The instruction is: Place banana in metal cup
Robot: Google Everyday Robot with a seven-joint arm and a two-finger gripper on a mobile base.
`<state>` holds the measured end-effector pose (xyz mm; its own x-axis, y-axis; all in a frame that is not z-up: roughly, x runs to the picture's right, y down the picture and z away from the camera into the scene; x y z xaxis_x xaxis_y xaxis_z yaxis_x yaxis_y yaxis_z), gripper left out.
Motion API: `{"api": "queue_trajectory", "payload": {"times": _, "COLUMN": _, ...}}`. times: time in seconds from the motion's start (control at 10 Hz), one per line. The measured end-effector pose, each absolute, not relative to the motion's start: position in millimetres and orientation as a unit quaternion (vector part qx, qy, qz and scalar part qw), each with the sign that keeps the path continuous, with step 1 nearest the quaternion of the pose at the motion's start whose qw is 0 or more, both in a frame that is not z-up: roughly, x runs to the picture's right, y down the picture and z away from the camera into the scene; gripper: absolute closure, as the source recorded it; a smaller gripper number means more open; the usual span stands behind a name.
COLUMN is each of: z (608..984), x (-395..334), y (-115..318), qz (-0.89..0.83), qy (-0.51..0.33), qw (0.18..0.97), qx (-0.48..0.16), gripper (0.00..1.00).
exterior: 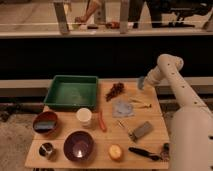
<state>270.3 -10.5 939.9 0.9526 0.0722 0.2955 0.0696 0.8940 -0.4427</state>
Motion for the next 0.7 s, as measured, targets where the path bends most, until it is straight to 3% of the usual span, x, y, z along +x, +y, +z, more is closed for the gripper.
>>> {"api": "queue_trajectory", "payload": {"times": 0.2, "z": 940.6, "x": 263.6, "y": -3.6, "qz": -0.026, "qy": -0.182, "qw": 0.956, "qx": -0.228, "gripper": 0.93}}
{"api": "queue_trajectory", "payload": {"times": 0.7, "z": 940.2, "x": 230.0, "y": 23.4, "qz": -0.127, "qy": -0.229, "qw": 0.943, "qx": -0.205, "gripper": 0.41}}
